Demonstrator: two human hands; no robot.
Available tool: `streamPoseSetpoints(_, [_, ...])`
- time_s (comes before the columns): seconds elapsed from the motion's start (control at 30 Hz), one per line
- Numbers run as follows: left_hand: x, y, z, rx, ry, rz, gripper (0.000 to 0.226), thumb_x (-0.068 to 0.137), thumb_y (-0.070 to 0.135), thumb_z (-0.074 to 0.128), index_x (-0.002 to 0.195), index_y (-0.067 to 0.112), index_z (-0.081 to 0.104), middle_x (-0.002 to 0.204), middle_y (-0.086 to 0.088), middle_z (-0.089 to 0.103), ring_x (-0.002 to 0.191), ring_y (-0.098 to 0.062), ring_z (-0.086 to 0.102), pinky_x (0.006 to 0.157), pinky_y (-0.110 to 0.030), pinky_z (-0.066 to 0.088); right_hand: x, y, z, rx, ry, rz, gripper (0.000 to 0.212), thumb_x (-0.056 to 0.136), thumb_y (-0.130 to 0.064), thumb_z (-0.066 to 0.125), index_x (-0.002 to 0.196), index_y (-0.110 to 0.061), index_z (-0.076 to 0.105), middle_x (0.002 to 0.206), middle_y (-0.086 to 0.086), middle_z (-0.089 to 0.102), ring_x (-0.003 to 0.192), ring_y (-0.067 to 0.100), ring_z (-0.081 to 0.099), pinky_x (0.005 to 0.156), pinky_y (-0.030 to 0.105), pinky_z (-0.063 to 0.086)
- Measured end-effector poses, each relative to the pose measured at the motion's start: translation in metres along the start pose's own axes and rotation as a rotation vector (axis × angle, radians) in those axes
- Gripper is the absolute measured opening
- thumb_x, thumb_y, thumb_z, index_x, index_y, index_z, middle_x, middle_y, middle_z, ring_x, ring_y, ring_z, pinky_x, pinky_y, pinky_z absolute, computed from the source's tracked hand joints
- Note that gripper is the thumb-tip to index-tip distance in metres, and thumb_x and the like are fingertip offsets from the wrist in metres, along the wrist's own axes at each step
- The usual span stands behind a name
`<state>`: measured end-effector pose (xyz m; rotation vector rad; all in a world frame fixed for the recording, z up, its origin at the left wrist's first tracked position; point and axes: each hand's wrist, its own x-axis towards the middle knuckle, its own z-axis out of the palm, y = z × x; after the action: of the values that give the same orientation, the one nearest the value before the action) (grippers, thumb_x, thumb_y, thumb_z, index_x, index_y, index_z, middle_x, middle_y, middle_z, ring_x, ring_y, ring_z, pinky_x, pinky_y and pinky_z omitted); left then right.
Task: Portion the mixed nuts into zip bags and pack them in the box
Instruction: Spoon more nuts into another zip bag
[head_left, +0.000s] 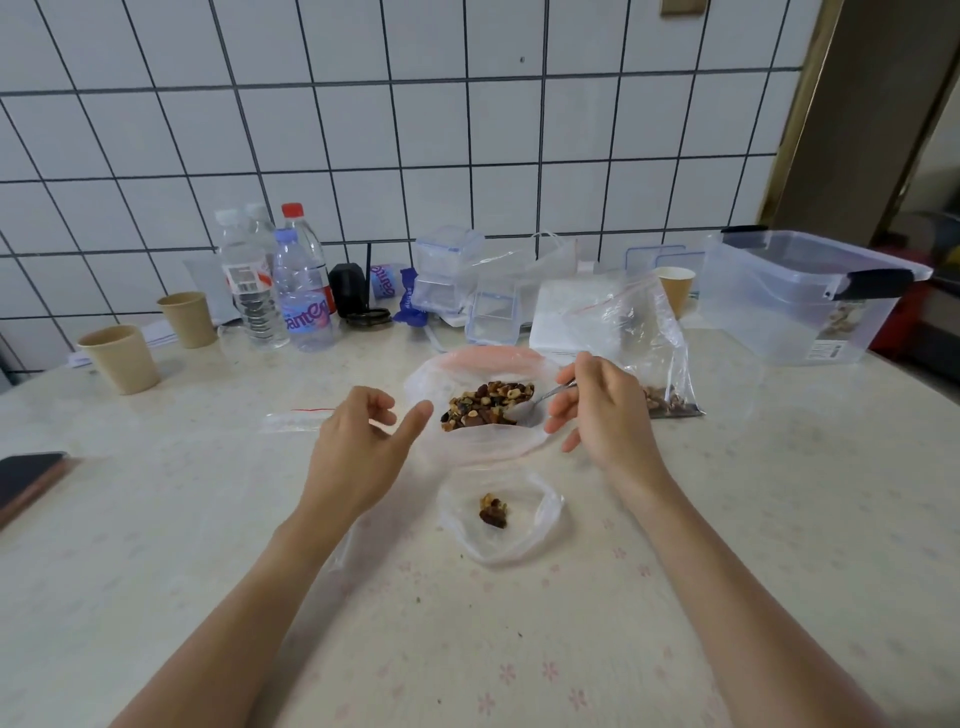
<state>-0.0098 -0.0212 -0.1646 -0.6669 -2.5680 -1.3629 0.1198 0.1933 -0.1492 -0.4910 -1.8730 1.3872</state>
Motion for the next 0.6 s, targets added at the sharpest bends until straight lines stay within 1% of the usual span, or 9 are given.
streamPoseSetpoints(0.07, [0.001, 0.0, 0.009, 0.009, -0.052, -0.011, 0.065, 0.088, 0.07, 0.061, 0.127, 0.018, 0.058, 0.114, 0.006, 0.067, 0.093, -0.011, 0.065, 0.085, -0.039, 0.055, -0.002, 0.002, 0.004, -0.146, 0.024, -0.099, 0.041, 0.112, -0.034, 0.035, 0.083, -0.018, 0.06, 0.059, 0.003, 0.067, 0.051, 0.008, 0.063, 0.049, 0.025, 0.046])
streamPoseSetpoints(0.13, [0.004, 0.0, 0.019, 0.051, -0.104, -0.008, 0.061, 0.093, 0.065, 0.06, 0.131, 0.017, 0.059, 0.116, 0.003, 0.066, 0.098, -0.016, 0.063, 0.083, -0.037, 0.052, -0.004, 0.004, 0.01, -0.199, 0.02, -0.14, 0.042, 0.112, -0.034, 0.035, 0.082, -0.018, 0.059, 0.059, 0.004, 0.066, 0.047, 0.004, 0.057, 0.052, 0.024, 0.043])
streamPoseSetpoints(0.23, [0.007, -0.002, 0.03, 0.046, -0.156, 0.036, 0.029, 0.1, 0.039, 0.059, 0.119, 0.018, 0.061, 0.106, 0.0, 0.069, 0.095, -0.023, 0.062, 0.075, -0.036, 0.048, -0.005, 0.006, 0.016, -0.161, -0.032, -0.075, 0.041, 0.112, -0.031, 0.034, 0.088, -0.011, 0.062, 0.061, 0.004, 0.068, 0.043, 0.002, 0.053, 0.049, 0.022, 0.043])
streamPoseSetpoints(0.3, [0.008, -0.006, 0.031, 0.026, -0.165, 0.069, 0.01, 0.101, 0.031, 0.056, 0.104, 0.021, 0.058, 0.093, 0.004, 0.066, 0.086, -0.021, 0.061, 0.064, -0.031, 0.043, -0.004, 0.007, 0.017, -0.068, -0.055, 0.022, 0.039, 0.112, -0.029, 0.036, 0.092, -0.01, 0.063, 0.062, 0.003, 0.069, 0.049, 0.007, 0.059, 0.044, 0.024, 0.044])
streamPoseSetpoints(0.33, [0.008, -0.007, 0.031, 0.013, -0.17, 0.081, 0.008, 0.102, 0.03, 0.054, 0.102, 0.023, 0.057, 0.091, 0.007, 0.065, 0.084, -0.018, 0.061, 0.062, -0.027, 0.041, -0.004, 0.007, 0.018, -0.018, -0.07, 0.076, 0.037, 0.112, -0.027, 0.037, 0.094, -0.008, 0.063, 0.065, 0.004, 0.071, 0.056, 0.012, 0.063, 0.042, 0.026, 0.045])
streamPoseSetpoints(0.4, [0.008, -0.007, 0.033, -0.03, -0.177, 0.104, 0.008, 0.105, 0.032, 0.054, 0.108, 0.026, 0.058, 0.093, 0.015, 0.064, 0.084, -0.006, 0.06, 0.062, -0.02, 0.039, -0.004, 0.007, 0.02, 0.061, -0.118, 0.176, 0.034, 0.112, -0.024, 0.038, 0.101, -0.005, 0.063, 0.076, 0.011, 0.073, 0.065, 0.021, 0.068, 0.04, 0.029, 0.048])
streamPoseSetpoints(0.43, [0.008, -0.007, 0.033, -0.05, -0.175, 0.119, 0.01, 0.105, 0.033, 0.055, 0.112, 0.026, 0.059, 0.094, 0.016, 0.065, 0.085, -0.004, 0.059, 0.062, -0.017, 0.038, -0.004, 0.007, 0.022, 0.096, -0.144, 0.218, 0.033, 0.112, -0.022, 0.038, 0.104, -0.003, 0.063, 0.08, 0.013, 0.074, 0.067, 0.022, 0.069, 0.04, 0.03, 0.05])
streamPoseSetpoints(0.53, [0.008, -0.003, 0.034, -0.119, -0.166, 0.144, 0.022, 0.106, 0.03, 0.056, 0.126, 0.022, 0.061, 0.105, 0.011, 0.068, 0.09, -0.003, 0.06, 0.067, -0.01, 0.04, -0.005, 0.005, 0.022, 0.195, -0.181, 0.31, 0.031, 0.112, -0.021, 0.04, 0.11, -0.002, 0.065, 0.084, 0.014, 0.078, 0.071, 0.024, 0.074, 0.043, 0.032, 0.054])
streamPoseSetpoints(0.6, [0.008, 0.0, 0.033, -0.159, -0.16, 0.134, 0.029, 0.106, 0.03, 0.055, 0.133, 0.02, 0.06, 0.113, 0.008, 0.069, 0.096, -0.006, 0.061, 0.071, -0.008, 0.041, -0.006, 0.004, 0.023, 0.256, -0.189, 0.369, 0.03, 0.111, -0.021, 0.04, 0.11, -0.003, 0.064, 0.088, 0.014, 0.079, 0.07, 0.026, 0.075, 0.044, 0.031, 0.054])
